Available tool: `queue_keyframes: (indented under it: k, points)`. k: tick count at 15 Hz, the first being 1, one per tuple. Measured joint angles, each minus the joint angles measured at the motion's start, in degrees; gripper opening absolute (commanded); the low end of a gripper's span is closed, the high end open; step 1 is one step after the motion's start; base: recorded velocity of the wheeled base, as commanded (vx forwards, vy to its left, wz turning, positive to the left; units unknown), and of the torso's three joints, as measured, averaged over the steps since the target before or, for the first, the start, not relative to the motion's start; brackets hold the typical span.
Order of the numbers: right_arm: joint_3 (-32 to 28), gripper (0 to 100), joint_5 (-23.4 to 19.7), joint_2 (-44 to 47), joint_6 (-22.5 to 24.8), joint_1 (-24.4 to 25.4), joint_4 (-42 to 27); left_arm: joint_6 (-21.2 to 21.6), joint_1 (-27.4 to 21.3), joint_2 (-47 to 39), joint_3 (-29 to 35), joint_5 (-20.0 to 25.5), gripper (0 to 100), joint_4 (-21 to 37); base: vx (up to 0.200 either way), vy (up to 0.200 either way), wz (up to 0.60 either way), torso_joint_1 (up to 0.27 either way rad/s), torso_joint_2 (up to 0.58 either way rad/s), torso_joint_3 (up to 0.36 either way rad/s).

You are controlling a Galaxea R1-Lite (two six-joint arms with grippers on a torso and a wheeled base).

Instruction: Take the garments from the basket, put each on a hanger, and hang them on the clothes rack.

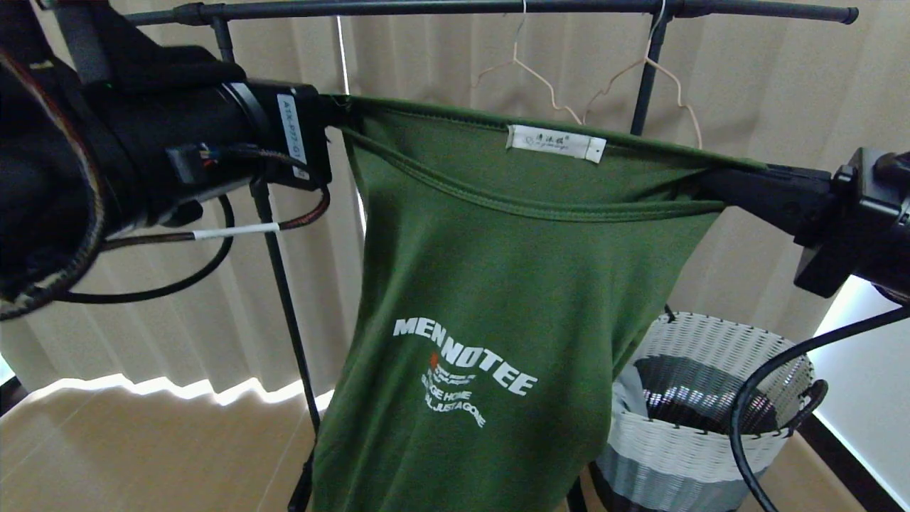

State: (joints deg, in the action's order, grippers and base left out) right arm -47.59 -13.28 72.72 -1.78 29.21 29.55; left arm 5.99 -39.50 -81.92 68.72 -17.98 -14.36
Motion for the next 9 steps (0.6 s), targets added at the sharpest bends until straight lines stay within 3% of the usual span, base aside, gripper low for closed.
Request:
queue_keyframes:
  k: [1,2,9]
  points:
    - [-0.69,0,0.01,0.57,-0.02,-1.05,0.23,0.28,0.23,-0.33,3.52,-0.18,0,6.18,0.000,0.000,0.00,0.000,0.00,0.000]
    - [-1.00,0,0.00,0.99,-0.05,-1.65,1.21,0.46,0.61,-0.74,5.60,-0.27,0,8.24,0.000,0.000,0.00,0.000,0.00,0.000]
    - [-1.11,0,0.04,4.32,0.30,-6.39,2.83,0.61,1.13,-3.05,6.41,0.11,0,8.90,0.000,0.000,0.00,0.000,0.00,0.000]
